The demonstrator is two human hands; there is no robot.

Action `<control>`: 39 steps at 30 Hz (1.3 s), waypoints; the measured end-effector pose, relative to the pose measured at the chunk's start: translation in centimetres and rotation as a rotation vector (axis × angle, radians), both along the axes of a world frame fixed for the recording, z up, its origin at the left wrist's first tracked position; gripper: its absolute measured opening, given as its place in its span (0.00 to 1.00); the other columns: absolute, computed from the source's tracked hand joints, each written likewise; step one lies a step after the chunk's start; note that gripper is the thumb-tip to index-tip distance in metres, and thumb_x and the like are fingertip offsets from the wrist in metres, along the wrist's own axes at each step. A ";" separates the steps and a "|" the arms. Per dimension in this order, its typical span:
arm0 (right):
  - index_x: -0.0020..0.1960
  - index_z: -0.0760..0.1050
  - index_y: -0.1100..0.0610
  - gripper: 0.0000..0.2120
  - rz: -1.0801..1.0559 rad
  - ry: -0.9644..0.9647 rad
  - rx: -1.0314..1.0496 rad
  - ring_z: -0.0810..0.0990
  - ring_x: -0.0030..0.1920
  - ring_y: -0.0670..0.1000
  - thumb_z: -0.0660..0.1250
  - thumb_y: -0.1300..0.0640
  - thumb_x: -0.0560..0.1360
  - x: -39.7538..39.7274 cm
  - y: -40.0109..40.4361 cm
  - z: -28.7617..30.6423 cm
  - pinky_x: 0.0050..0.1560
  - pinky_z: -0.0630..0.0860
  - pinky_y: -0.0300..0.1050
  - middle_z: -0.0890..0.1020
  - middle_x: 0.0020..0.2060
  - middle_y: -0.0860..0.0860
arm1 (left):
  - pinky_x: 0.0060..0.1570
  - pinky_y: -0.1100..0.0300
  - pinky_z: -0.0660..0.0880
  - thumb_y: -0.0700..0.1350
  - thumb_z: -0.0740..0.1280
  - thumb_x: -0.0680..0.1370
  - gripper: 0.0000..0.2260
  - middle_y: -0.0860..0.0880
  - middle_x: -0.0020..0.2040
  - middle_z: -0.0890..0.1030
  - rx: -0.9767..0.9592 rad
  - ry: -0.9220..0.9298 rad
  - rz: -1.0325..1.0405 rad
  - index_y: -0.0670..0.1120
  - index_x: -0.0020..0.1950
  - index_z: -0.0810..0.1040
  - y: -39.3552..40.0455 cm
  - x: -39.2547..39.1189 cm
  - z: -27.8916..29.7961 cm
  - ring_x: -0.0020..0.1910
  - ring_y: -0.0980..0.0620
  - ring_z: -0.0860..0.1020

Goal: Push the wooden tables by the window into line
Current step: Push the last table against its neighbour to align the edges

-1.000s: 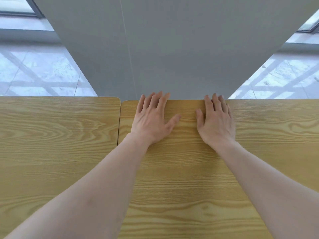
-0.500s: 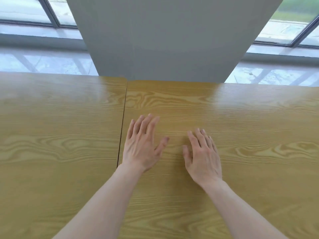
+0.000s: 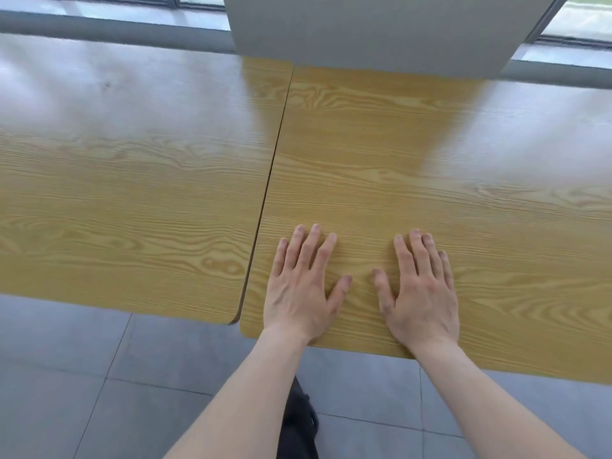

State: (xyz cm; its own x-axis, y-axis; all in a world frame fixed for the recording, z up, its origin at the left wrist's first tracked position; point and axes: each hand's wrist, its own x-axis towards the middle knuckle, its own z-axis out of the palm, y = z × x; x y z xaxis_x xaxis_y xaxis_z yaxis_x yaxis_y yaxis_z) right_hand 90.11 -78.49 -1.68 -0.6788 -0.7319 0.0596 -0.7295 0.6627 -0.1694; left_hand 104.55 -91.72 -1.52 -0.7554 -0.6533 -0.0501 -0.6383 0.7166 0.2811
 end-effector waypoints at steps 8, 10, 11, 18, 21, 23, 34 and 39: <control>0.80 0.61 0.56 0.33 -0.009 0.023 -0.005 0.52 0.82 0.56 0.51 0.38 0.82 -0.2 -0.3 0.2 0.81 0.51 0.58 0.60 0.81 0.56 | 0.81 0.47 0.42 0.67 0.49 0.82 0.31 0.53 0.84 0.49 0.026 0.023 0.016 0.56 0.83 0.53 -0.2 -0.3 0.2 0.83 0.51 0.40; 0.80 0.61 0.57 0.33 -0.009 0.032 0.003 0.53 0.82 0.56 0.50 0.38 0.82 -0.2 -0.4 0.3 0.81 0.51 0.58 0.60 0.81 0.57 | 0.81 0.47 0.42 0.67 0.49 0.82 0.31 0.53 0.84 0.50 0.025 0.027 0.019 0.57 0.83 0.53 -0.2 -0.4 0.1 0.83 0.51 0.40; 0.80 0.61 0.57 0.33 -0.011 0.035 0.006 0.53 0.82 0.57 0.51 0.38 0.82 -0.2 -0.3 0.3 0.81 0.51 0.58 0.60 0.81 0.57 | 0.81 0.47 0.42 0.67 0.50 0.81 0.31 0.53 0.84 0.50 0.028 0.032 0.019 0.56 0.83 0.53 -0.1 -0.4 0.1 0.83 0.51 0.40; 0.79 0.62 0.59 0.33 -0.009 0.060 0.014 0.55 0.81 0.60 0.52 0.40 0.82 0.0 -1.1 0.2 0.80 0.51 0.60 0.61 0.80 0.60 | 0.81 0.47 0.44 0.68 0.51 0.81 0.31 0.54 0.84 0.51 0.021 0.038 0.010 0.58 0.82 0.54 -1.1 -0.4 0.0 0.83 0.52 0.42; 0.79 0.61 0.59 0.33 -0.015 0.054 0.002 0.54 0.82 0.59 0.53 0.40 0.82 0.0 -1.1 0.3 0.81 0.50 0.59 0.61 0.80 0.59 | 0.81 0.46 0.45 0.68 0.51 0.81 0.31 0.54 0.84 0.52 0.023 0.032 0.010 0.58 0.82 0.55 -1.1 -0.4 0.2 0.83 0.52 0.42; 0.80 0.61 0.59 0.33 -0.017 0.049 -0.004 0.54 0.82 0.59 0.52 0.40 0.82 0.0 -1.0 0.4 0.81 0.50 0.59 0.61 0.80 0.59 | 0.81 0.46 0.45 0.68 0.50 0.81 0.31 0.55 0.84 0.51 0.022 0.023 0.013 0.58 0.82 0.54 -1.1 -0.5 0.4 0.83 0.52 0.42; 0.79 0.61 0.59 0.33 -0.012 0.046 0.009 0.54 0.82 0.59 0.51 0.39 0.82 -0.2 -1.4 0.5 0.80 0.51 0.60 0.61 0.80 0.59 | 0.81 0.46 0.44 0.68 0.51 0.80 0.31 0.55 0.84 0.51 0.020 0.014 0.020 0.58 0.82 0.54 -1.2 -0.7 0.5 0.83 0.52 0.42; 0.80 0.61 0.58 0.33 -0.019 0.035 -0.006 0.53 0.82 0.58 0.52 0.39 0.82 -0.1 -1.1 0.5 0.81 0.49 0.58 0.61 0.80 0.58 | 0.81 0.46 0.44 0.68 0.51 0.80 0.31 0.55 0.84 0.51 0.013 0.021 0.029 0.58 0.82 0.54 -1.0 -0.7 0.4 0.83 0.52 0.42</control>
State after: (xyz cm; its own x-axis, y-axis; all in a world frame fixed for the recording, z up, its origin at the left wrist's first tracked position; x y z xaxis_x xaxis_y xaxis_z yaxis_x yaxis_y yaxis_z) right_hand 89.98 -79.64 -1.23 -0.6899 -0.7186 0.0877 -0.7224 0.6754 -0.1485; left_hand 103.86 -92.71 -1.09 -0.7374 -0.6741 -0.0430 -0.6524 0.6944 0.3035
